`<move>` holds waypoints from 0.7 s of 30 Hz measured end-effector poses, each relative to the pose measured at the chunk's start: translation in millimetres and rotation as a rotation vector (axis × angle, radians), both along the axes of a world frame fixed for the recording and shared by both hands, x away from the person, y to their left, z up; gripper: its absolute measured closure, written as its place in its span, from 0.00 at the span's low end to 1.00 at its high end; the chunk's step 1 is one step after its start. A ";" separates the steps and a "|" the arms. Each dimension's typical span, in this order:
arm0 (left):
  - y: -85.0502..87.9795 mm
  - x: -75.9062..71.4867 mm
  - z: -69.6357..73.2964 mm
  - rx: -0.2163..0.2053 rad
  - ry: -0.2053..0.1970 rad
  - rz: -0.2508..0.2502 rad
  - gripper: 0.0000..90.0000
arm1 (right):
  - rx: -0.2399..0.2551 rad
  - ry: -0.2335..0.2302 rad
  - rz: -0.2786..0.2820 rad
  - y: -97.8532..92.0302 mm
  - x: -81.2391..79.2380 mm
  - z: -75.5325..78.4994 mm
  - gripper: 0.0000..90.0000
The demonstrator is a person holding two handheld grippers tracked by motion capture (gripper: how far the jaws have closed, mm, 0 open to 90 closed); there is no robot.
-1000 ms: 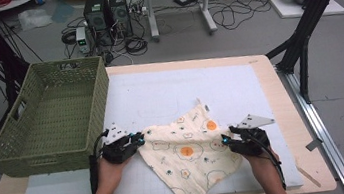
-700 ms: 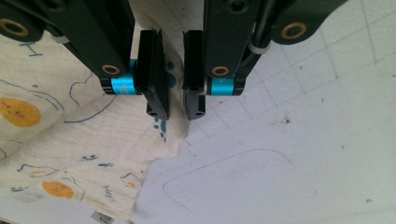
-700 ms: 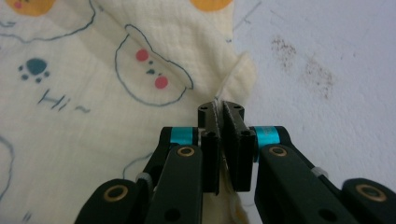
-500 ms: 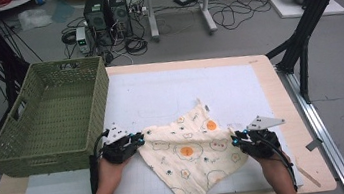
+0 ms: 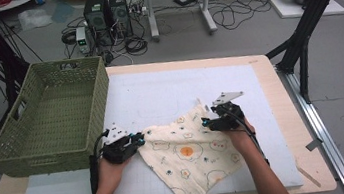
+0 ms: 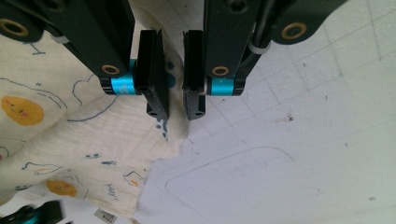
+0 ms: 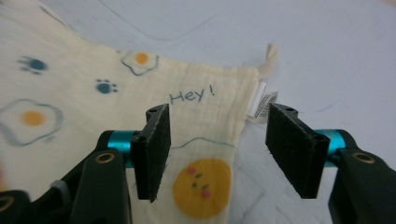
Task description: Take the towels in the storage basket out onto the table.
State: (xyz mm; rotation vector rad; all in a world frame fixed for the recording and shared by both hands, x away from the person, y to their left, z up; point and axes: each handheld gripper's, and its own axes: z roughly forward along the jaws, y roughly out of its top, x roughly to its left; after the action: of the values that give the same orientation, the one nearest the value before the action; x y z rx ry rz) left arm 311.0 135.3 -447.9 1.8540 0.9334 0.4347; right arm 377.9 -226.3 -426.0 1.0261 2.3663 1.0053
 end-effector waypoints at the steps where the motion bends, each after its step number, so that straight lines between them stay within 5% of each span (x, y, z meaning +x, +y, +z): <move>1: -0.1 -0.1 0.2 0.004 0.000 -0.001 0.89 | 0.004 0.016 0.005 2.9 5.1 -4.8 0.44; 4: -0.3 0.3 -0.2 0.000 -0.001 0.001 0.89 | -0.023 0.054 0.007 11.4 15.7 -17.1 0.44; 6: -0.3 0.3 -0.2 0.000 -0.001 0.002 0.89 | 0.018 0.066 0.003 11.1 19.6 -18.5 0.51; 7: -0.4 0.3 -0.1 0.002 -0.001 0.003 0.89 | 0.031 0.073 0.013 9.9 20.8 -18.6 0.60; 9: -0.7 0.2 -0.1 0.001 -0.001 0.002 0.89 | 0.043 0.087 0.056 7.3 21.5 -16.6 0.95; 11: -0.6 0.2 0.0 0.001 -0.002 0.002 0.89 | 0.018 0.072 0.054 7.8 21.0 -15.5 0.95; 14: -2.3 -0.2 -0.2 0.011 -0.008 0.007 0.84 | -0.049 0.024 -0.036 -0.6 20.2 -11.2 0.96; 17: -2.0 0.8 -0.2 0.007 0.001 0.039 0.66 | -0.122 -0.030 -0.162 -15.9 18.6 -4.7 0.96; 21: -1.7 1.4 -0.5 -0.001 0.007 0.052 0.61 | -0.155 -0.058 -0.264 -32.3 14.7 1.2 0.95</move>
State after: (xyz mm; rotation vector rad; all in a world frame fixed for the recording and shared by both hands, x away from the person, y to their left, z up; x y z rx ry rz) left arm 312.4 133.6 -448.4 1.8348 0.9887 0.4597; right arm 392.7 -258.7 -424.9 1.1940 2.1531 0.7329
